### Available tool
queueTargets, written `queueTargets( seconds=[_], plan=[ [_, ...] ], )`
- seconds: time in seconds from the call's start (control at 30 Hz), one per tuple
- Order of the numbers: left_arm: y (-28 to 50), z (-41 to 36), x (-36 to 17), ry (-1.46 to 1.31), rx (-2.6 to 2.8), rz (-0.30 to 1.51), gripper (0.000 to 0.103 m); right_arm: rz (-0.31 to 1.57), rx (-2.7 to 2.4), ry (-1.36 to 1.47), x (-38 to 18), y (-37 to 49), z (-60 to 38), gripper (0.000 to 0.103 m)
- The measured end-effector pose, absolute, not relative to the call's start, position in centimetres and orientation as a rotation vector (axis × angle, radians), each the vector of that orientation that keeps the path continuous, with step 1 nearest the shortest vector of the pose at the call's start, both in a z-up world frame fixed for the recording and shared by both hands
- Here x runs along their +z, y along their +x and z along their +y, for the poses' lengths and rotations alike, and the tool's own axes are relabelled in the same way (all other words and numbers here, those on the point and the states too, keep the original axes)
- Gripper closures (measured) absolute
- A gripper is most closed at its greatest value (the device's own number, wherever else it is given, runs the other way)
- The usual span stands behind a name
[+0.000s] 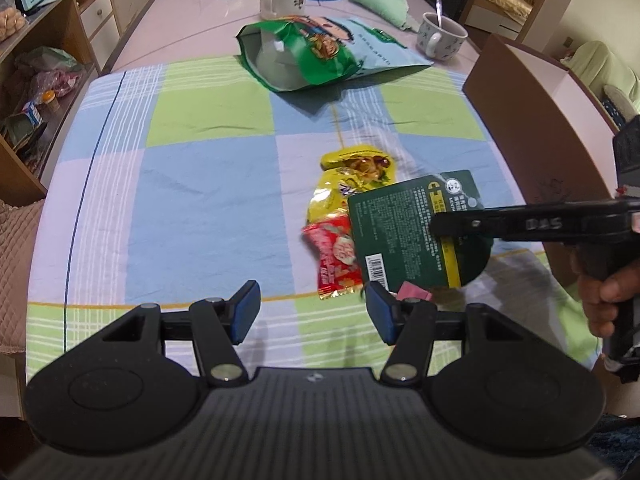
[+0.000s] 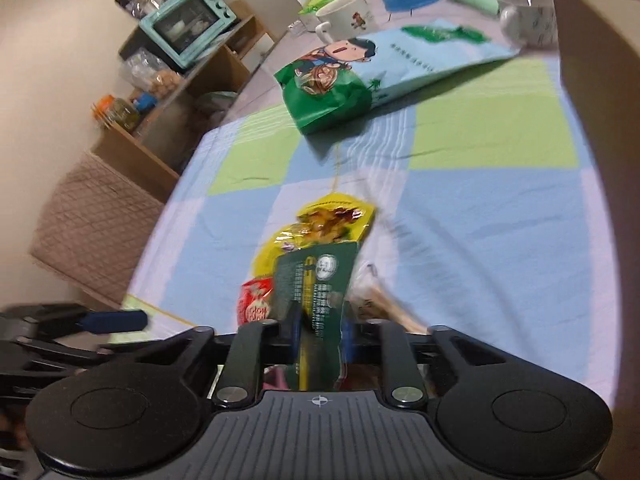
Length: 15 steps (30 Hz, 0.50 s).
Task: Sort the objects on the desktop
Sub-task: 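Grasp the red candy packet with the left tool while the right tool grasps the green card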
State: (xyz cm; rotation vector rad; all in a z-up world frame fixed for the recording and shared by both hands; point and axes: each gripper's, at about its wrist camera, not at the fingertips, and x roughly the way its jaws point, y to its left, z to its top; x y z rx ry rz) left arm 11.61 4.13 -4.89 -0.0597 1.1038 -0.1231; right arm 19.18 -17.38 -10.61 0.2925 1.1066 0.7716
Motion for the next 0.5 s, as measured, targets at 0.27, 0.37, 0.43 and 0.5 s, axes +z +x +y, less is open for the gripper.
queueTargets(
  seconds=[0.27, 0.37, 0.43, 0.5],
  plan=[
    [13.3, 4.4, -6.4, -0.057, -0.137, 1.123, 0.049, 1.064, 0.815, 0.357, -8.1, 18.6, -17.9, 0.103],
    [14.0, 4.1, -7.1, -0.06, -0.146, 1.13, 0.049, 1.036, 0.808, 0.355, -6.9, 18.2, -18.3, 0.103],
    [14.6, 3.8, -7.7, -0.067, -0.15, 1.136, 0.049, 1.015, 0.793, 0.343, -6.1, 18.0, -18.6, 0.103],
    [15.3, 3.4, -8.3, -0.083, -0.156, 1.141, 0.049, 0.995, 0.778, 0.346, -5.3, 17.9, -19.0, 0.103]
  ],
)
